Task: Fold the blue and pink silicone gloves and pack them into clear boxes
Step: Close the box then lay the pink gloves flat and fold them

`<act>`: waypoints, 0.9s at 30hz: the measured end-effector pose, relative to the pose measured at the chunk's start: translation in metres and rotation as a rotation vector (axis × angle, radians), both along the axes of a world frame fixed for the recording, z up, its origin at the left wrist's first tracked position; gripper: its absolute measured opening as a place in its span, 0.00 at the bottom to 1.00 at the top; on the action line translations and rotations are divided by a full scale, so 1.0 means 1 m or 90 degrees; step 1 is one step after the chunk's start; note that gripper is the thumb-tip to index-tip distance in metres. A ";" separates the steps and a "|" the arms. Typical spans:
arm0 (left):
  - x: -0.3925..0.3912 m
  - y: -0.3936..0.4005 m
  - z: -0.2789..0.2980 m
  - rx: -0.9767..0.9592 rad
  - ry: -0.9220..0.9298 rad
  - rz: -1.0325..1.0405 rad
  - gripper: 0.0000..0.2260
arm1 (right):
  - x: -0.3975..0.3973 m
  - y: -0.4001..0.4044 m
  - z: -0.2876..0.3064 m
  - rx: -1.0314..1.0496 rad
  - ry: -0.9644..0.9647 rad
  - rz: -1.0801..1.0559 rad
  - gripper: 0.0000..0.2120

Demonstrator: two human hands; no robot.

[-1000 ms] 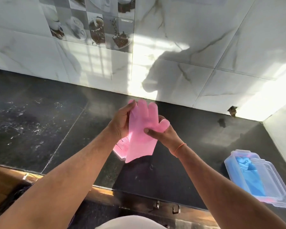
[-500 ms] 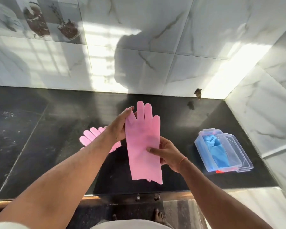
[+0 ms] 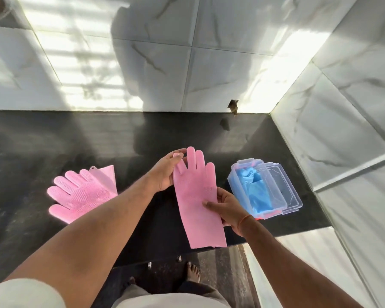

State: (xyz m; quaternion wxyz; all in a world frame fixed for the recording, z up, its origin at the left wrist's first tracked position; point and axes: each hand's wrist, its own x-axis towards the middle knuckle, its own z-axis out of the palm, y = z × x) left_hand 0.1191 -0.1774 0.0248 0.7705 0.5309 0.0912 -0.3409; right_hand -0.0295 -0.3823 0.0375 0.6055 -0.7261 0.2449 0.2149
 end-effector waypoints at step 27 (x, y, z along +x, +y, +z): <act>-0.071 -0.025 -0.088 0.864 -0.705 -0.528 0.35 | 0.026 -0.006 -0.065 -0.301 -0.052 0.089 0.25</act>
